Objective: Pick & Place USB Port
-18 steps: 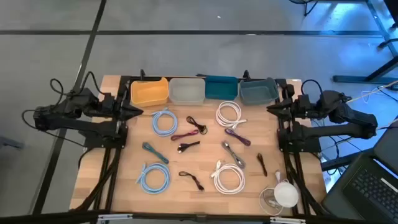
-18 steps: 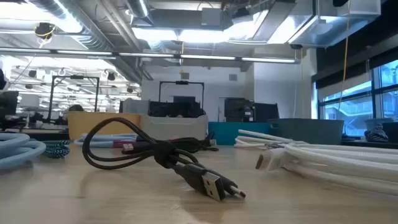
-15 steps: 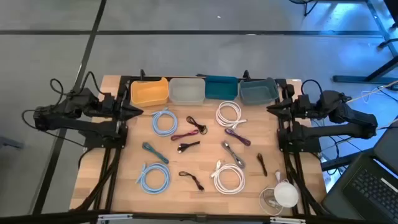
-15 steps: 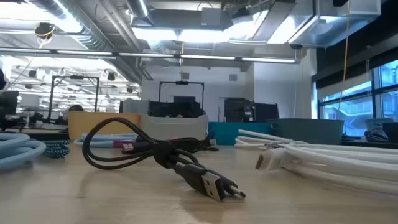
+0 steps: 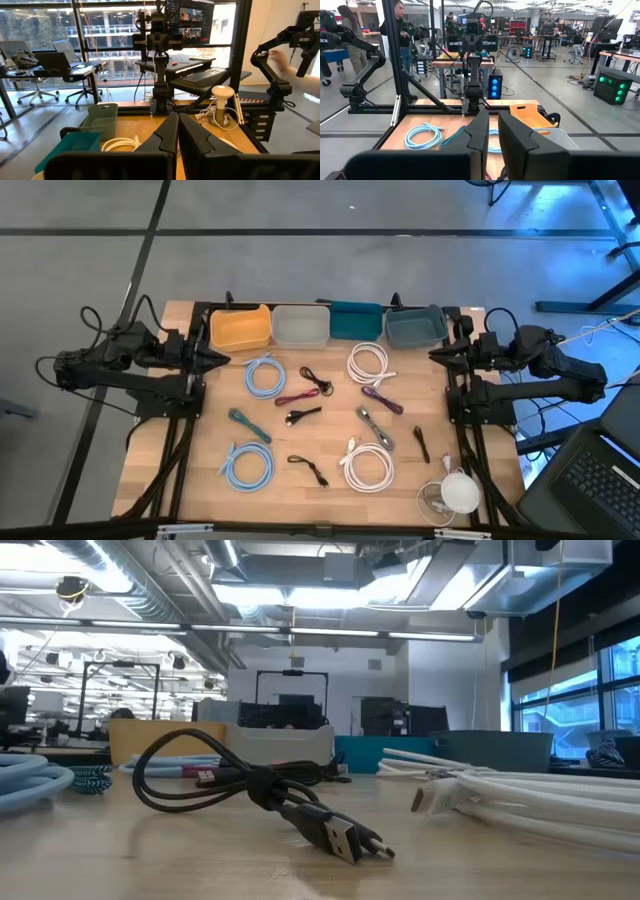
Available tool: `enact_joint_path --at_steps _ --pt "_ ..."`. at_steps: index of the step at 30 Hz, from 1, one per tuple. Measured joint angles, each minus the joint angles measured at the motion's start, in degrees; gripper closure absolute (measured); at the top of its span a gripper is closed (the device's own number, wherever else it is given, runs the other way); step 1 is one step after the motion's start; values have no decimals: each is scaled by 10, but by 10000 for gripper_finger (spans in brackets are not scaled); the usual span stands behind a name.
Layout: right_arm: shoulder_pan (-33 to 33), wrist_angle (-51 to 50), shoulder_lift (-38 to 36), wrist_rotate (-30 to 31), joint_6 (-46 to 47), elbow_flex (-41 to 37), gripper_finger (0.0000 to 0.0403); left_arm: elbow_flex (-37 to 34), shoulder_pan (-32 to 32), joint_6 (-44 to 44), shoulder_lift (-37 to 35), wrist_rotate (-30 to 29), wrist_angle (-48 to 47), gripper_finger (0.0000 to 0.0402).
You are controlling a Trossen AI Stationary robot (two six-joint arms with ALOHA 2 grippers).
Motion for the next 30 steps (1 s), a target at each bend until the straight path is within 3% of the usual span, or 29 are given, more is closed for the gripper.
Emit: enact_joint_path --at_steps 16,21,30 --pt "0 3 0 0 0 0 359 0 0 0 0 0 0 396" --pt "0 50 4 0 -34 0 359 0 0 15 0 -1 4 394" --pt "0 112 24 3 9 0 359 0 0 11 0 -7 24 396"
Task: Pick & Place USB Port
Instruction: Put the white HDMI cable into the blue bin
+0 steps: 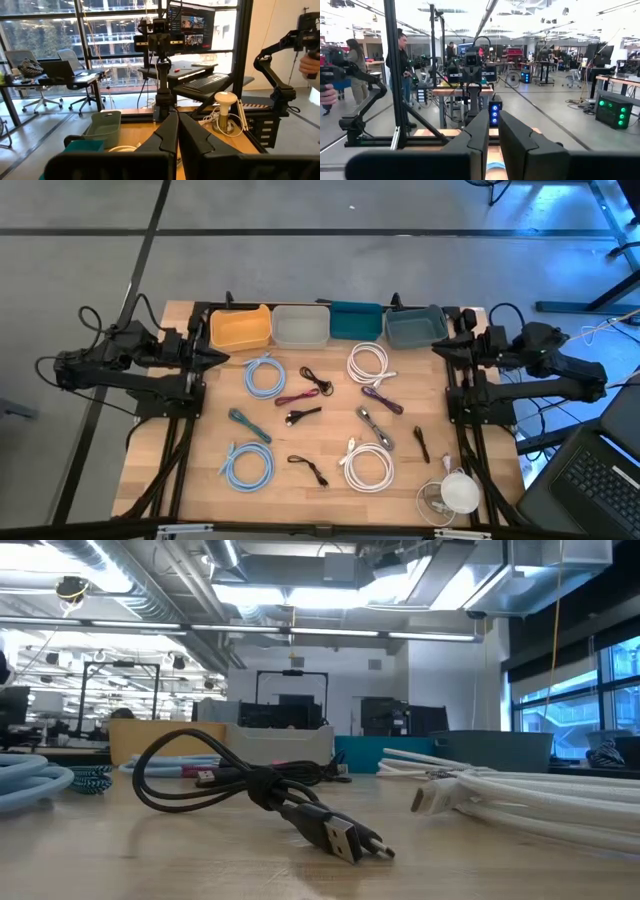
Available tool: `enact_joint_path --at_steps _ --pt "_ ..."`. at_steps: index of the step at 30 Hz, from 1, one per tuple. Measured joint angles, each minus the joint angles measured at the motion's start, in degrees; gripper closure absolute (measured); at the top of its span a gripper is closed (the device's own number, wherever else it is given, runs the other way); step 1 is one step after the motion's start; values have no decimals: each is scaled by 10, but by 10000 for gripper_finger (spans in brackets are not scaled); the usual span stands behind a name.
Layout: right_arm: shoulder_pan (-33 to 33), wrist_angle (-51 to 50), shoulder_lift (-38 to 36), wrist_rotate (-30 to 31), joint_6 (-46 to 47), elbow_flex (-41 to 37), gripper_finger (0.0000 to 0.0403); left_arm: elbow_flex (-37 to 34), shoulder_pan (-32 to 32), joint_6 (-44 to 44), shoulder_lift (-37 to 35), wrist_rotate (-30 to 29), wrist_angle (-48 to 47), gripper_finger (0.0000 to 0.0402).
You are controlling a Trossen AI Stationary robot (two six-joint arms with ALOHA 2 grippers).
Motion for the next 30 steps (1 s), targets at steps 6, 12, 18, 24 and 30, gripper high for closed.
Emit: enact_joint_path --at_steps 6,12,18,24,30 --pt "0 -10 47 8 -14 0 359 0 0 0 8 -7 27 395" --pt "-1 -54 117 104 -22 0 359 -5 0 8 13 -39 29 397" --pt "-1 -191 169 216 68 33 359 -5 0 20 14 -58 -10 398" --pt "-9 -342 235 247 140 114 359 -5 0 20 13 -58 -26 398" --pt "-40 -478 308 247 192 163 359 -5 0 -3 13 -61 -33 397"
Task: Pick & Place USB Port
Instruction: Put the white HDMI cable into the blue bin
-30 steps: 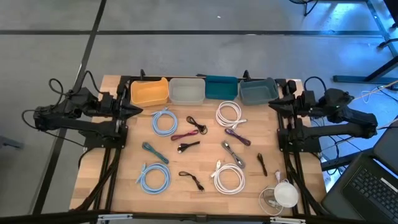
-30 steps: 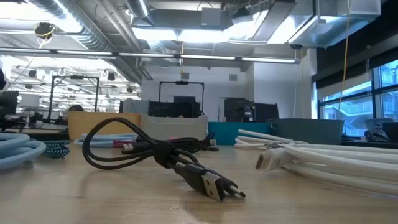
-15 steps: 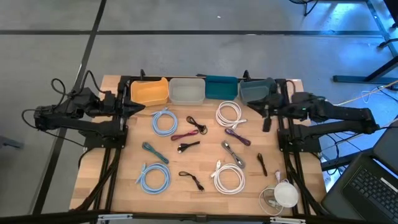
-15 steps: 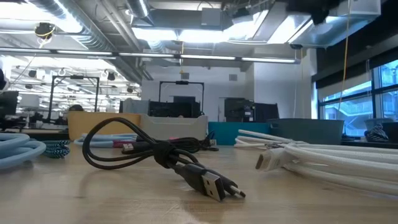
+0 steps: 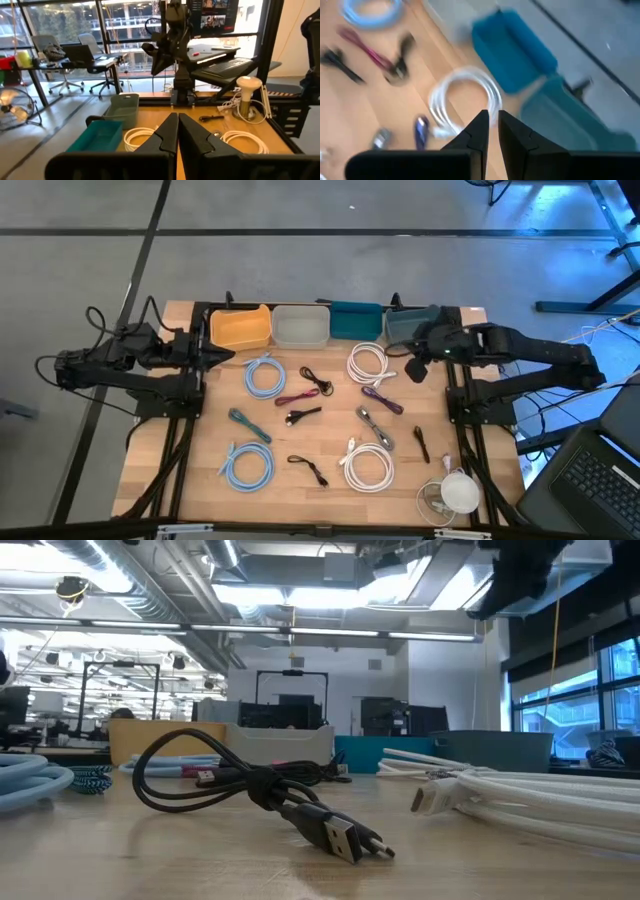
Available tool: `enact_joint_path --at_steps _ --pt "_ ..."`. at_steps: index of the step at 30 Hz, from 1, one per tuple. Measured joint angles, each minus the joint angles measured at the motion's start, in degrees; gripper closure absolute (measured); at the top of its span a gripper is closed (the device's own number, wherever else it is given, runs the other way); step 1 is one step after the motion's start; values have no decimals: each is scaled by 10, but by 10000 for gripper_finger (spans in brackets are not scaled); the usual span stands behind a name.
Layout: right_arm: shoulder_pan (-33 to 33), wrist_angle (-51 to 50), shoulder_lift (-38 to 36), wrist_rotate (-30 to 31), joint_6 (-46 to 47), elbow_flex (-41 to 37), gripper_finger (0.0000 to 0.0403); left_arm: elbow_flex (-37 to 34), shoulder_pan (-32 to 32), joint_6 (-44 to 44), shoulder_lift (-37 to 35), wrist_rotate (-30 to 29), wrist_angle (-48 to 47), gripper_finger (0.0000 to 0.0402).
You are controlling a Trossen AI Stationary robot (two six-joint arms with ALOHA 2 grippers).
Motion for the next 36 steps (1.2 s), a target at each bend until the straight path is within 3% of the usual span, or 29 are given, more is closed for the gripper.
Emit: enact_joint_path --at_steps 7,16,20,27,36 --pt "-30 -99 68 -34 45 2 359 0 0 -17 0 -5 -9 398" --pt "-40 -94 119 -39 55 2 359 0 0 2 0 -48 -20 398" --pt "-40 -51 137 -41 57 2 359 0 0 0 1 -52 -38 398" --pt "-35 64 190 -162 40 2 359 0 0 -3 2 -53 -68 397" --pt "-24 124 292 -179 6 2 357 0 0 -3 3 -53 -101 398"
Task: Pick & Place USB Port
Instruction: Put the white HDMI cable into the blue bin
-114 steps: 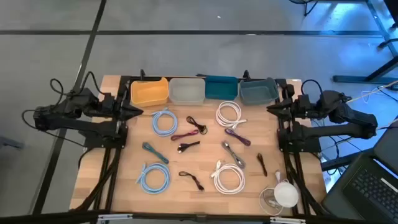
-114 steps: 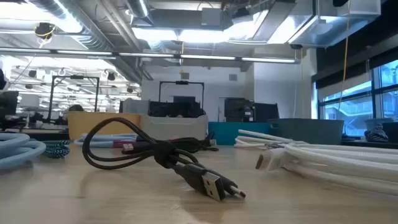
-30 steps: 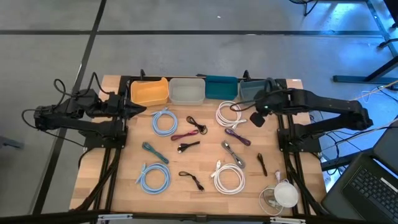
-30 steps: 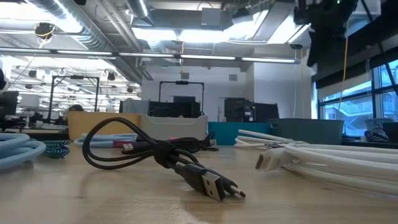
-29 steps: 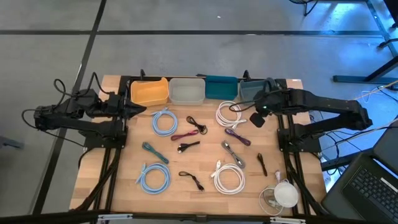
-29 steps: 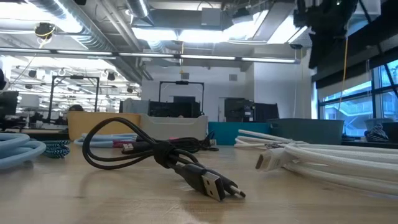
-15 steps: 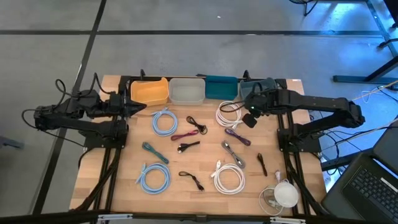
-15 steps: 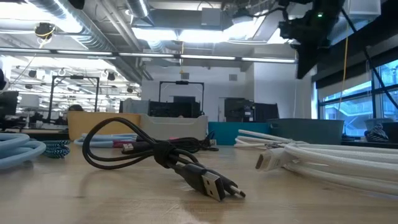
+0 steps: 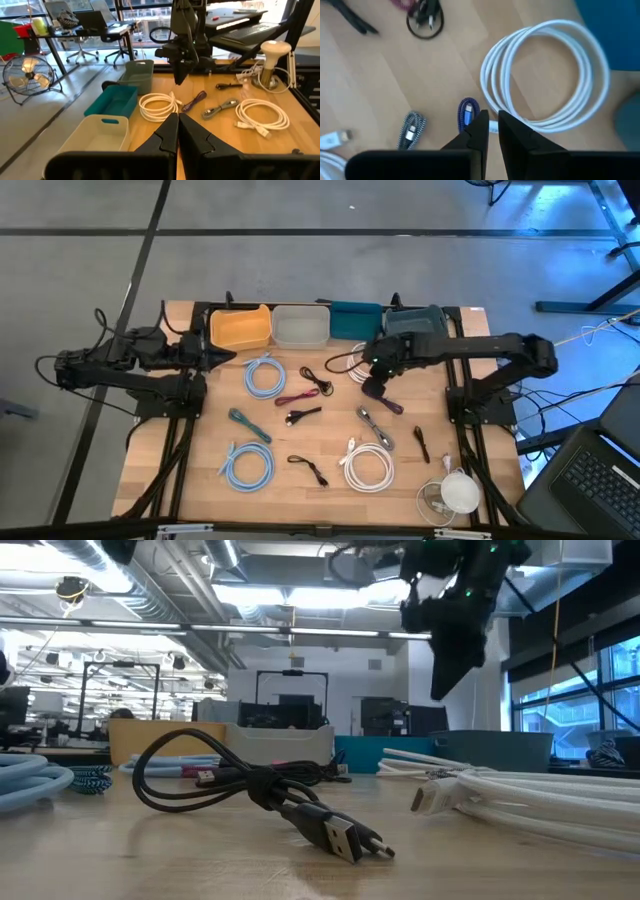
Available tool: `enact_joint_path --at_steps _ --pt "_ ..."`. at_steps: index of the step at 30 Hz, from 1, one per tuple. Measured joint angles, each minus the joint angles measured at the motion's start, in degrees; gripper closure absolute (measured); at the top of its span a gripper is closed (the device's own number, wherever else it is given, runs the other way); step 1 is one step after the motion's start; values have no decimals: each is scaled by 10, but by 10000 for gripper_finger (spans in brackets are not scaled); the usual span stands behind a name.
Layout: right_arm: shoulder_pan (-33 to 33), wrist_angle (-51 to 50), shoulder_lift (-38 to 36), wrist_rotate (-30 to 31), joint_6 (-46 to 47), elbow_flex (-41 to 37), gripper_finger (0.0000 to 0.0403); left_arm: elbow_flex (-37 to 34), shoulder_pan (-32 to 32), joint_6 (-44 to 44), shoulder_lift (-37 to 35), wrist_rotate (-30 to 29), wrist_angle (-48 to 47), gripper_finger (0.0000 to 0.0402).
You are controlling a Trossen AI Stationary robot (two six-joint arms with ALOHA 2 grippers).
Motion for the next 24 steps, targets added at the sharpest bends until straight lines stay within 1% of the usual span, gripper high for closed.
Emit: enact_joint_path --at_steps 3,7,12,16,18,24 --pt "0 12 25 -13 -14 0 342 0 0 9 0 0 -5 398" --pt "0 50 53 -33 -28 0 302 0 0 20 0 0 -11 397" --pt "-2 78 84 -36 -42 0 253 0 0 25 0 0 -11 397" --pt "-3 94 112 -36 -42 0 231 0 0 26 0 0 -10 400" --pt "-3 103 128 -21 -42 0 227 0 0 26 0 0 -11 399" --pt "-4 107 171 68 -60 0 226 0 0 25 0 0 -10 399"
